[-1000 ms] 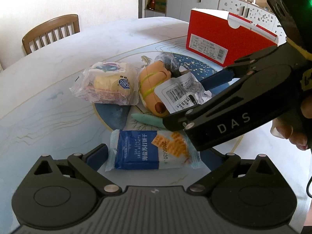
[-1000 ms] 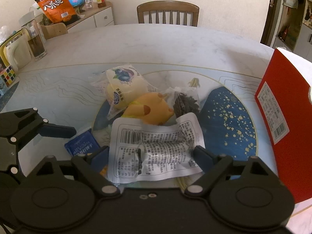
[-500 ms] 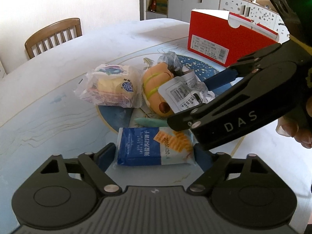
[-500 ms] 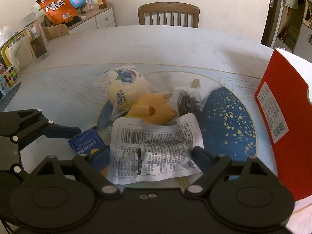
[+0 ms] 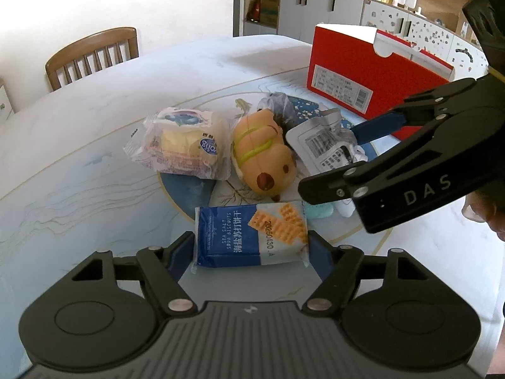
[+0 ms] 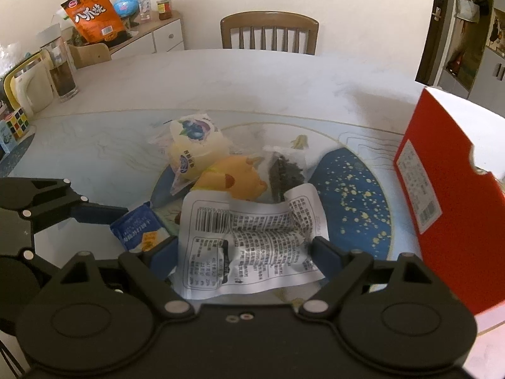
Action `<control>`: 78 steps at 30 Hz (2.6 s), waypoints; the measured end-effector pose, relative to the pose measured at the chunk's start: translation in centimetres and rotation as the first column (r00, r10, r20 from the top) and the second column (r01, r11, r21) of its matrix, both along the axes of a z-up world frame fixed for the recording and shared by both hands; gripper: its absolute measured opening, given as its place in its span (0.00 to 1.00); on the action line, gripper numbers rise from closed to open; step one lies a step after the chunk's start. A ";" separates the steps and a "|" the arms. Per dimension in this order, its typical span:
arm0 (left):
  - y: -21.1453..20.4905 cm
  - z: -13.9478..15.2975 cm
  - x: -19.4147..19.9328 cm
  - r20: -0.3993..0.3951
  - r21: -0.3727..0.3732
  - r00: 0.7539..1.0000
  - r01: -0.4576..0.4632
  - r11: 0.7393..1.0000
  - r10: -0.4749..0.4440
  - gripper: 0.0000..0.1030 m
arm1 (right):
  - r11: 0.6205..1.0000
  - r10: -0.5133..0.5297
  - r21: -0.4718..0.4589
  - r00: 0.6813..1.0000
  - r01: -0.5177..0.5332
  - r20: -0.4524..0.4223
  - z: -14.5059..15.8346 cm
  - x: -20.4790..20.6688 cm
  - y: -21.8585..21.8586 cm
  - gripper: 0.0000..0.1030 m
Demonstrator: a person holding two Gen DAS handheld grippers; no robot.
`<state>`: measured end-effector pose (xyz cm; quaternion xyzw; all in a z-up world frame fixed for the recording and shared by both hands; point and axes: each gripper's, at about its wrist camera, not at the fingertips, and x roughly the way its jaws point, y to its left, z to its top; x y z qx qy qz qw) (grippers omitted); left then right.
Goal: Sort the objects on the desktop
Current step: 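Grasp the printed white wrapper with the right gripper while the left gripper grasps the blue biscuit pack, then lift and carry the wrapper and blue biscuit pack over the shoebox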
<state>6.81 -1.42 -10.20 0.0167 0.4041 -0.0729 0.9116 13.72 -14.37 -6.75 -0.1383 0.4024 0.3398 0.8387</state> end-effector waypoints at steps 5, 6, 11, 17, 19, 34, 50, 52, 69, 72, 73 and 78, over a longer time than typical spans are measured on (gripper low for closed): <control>-0.3 0.5 -0.2 0.011 -0.009 1.000 -0.005 1.000 0.005 0.72 | 1.000 -0.015 0.011 1.000 0.015 0.006 0.7 0.0 -1.0 0.86; -0.3 0.6 -0.3 0.014 -0.009 1.000 -0.006 1.000 0.006 0.72 | 1.000 -0.017 0.013 1.000 0.017 0.008 0.9 -0.1 -1.1 0.86; -0.7 1.2 -0.7 0.025 -0.018 1.000 -0.009 1.000 0.009 0.72 | 0.999 -0.028 0.024 1.000 0.028 0.014 1.5 -0.3 -1.9 0.86; -0.9 2.2 -1.5 0.039 -0.039 0.999 -0.016 0.999 0.018 0.72 | 0.999 -0.031 0.039 0.999 0.030 0.026 2.5 -0.8 -2.8 0.86; -1.0 2.5 -1.8 0.043 -0.043 0.999 -0.020 0.999 0.022 0.72 | 0.999 -0.031 0.043 0.999 0.030 0.031 2.9 -1.0 -3.1 0.86; -1.8 6.5 -2.6 0.103 -0.066 0.994 -0.015 0.998 0.022 0.72 | 0.994 -0.066 0.087 0.995 0.060 0.072 6.3 -2.1 -6.6 0.86; -5.4 11.1 -1.1 0.194 -0.061 0.980 0.051 0.997 -0.038 0.72 | 0.989 -0.094 0.126 0.988 0.079 0.119 9.7 -1.7 -11.1 0.87; -6.0 11.4 -0.7 0.197 -0.061 0.979 0.058 0.996 -0.045 0.72 | 0.988 -0.099 0.127 0.988 0.083 0.120 9.9 -1.3 -11.7 0.86; -12.5 12.8 5.4 0.214 -0.042 0.974 0.091 0.995 -0.080 0.72 | 0.987 -0.115 0.127 0.987 0.100 0.117 10.4 4.1 -17.9 0.87; -13.8 12.8 6.5 0.214 -0.038 0.974 0.090 0.995 -0.079 0.72 | 0.987 -0.113 0.126 0.987 0.098 0.117 10.3 5.3 -18.9 0.86; -14.3 12.8 6.8 0.215 -0.036 0.974 0.089 0.995 -0.079 0.72 | 0.987 -0.112 0.126 0.987 0.097 0.116 10.3 5.7 -19.3 0.86; -16.6 12.8 8.7 0.211 -0.033 0.974 0.085 0.996 -0.076 0.72 | 0.988 -0.106 0.125 0.988 0.092 0.112 10.2 7.6 -21.3 0.87</control>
